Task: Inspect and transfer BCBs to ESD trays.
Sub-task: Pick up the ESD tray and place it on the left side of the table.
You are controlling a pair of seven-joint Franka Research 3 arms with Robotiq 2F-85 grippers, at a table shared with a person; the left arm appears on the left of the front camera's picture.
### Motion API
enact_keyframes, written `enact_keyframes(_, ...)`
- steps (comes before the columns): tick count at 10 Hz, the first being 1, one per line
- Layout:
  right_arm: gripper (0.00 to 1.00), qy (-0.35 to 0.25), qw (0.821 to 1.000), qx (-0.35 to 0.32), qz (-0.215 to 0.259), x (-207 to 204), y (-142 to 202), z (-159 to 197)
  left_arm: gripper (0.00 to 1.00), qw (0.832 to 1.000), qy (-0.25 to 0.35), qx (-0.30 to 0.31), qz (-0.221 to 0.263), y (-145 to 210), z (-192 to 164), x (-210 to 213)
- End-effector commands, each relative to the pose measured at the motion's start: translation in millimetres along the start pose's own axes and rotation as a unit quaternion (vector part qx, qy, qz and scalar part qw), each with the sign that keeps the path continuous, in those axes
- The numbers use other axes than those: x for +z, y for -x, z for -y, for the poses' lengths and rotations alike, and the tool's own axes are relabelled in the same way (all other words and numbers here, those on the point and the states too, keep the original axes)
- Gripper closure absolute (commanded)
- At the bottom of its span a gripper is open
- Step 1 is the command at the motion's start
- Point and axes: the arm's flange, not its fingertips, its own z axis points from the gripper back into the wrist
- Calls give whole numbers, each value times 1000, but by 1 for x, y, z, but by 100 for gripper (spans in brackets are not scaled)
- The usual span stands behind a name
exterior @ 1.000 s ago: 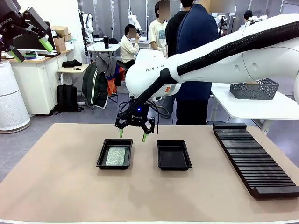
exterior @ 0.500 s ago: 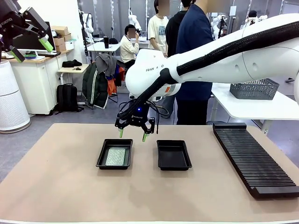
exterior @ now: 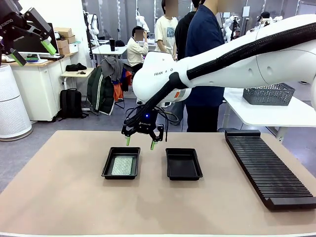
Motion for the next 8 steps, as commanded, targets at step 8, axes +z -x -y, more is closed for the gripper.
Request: enact_keyframes(8, 0, -13, 999, 24, 34, 47, 23, 30, 0, 1000, -19, -2, 11, 22, 2, -54)
